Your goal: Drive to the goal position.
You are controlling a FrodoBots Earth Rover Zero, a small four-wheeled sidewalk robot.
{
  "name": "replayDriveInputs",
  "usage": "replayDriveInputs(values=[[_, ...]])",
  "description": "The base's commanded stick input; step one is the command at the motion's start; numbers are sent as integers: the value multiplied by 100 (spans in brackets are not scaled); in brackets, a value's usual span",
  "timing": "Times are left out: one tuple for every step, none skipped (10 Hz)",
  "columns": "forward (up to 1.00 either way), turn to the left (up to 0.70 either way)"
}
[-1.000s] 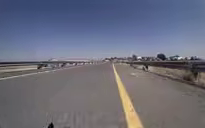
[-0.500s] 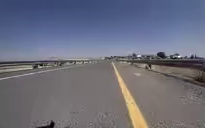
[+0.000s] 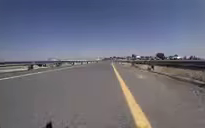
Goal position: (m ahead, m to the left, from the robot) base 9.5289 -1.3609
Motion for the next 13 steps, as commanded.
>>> replayDriveInputs(values=[[100,0],[100,0],[100,0],[100,0],[100,0],[100,0],[100,0],[100,0],[100,0],[100,0],[100,0],[100,0],[100,0]])
